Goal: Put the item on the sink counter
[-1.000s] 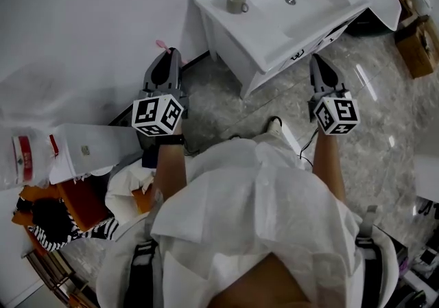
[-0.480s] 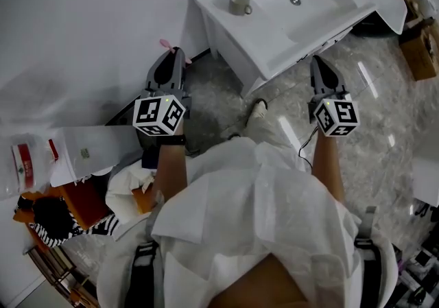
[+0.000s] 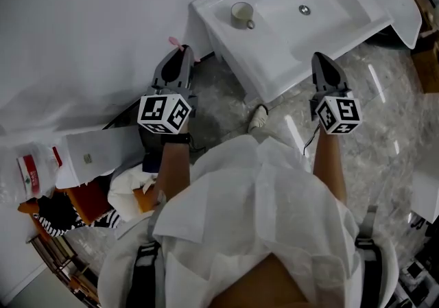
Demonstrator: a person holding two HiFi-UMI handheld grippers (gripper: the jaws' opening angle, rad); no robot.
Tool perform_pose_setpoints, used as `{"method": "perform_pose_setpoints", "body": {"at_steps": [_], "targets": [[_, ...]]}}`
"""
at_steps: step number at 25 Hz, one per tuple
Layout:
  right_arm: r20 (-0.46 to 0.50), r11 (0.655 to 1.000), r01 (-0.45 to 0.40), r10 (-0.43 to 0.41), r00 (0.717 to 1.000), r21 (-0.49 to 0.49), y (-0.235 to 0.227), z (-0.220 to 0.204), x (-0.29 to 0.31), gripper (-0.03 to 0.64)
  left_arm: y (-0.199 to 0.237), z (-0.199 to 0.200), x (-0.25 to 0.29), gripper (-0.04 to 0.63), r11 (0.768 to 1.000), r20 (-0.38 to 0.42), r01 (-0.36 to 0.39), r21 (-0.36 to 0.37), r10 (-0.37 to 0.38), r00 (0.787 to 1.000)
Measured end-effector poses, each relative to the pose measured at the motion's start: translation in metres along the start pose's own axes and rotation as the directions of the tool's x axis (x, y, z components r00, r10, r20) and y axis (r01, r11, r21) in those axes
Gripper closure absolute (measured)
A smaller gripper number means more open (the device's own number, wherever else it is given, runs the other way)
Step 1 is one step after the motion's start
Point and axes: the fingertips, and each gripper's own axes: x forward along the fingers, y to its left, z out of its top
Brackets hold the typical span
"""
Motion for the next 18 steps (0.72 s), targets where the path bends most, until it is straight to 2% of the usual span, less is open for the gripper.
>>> {"method": "perform_pose_setpoints", "body": {"at_steps": [11, 18], "targets": [[0.003, 0.995, -0.09, 0.09, 0.996, 0.031, -0.066, 0.003, 0.066, 0.607, -0.024, 0.007, 0.107, 0.566, 1.0, -0.013, 0.015, 0.026, -0.015, 1.0], [0.023, 0.991, -0.131, 0.13, 0.991, 0.038, -0.089, 0.0, 0.1, 0.607, -0.042, -0.005, 0.162, 0.566, 0.996, -0.051, 0.071, 0.048, -0.068, 0.996]]}}
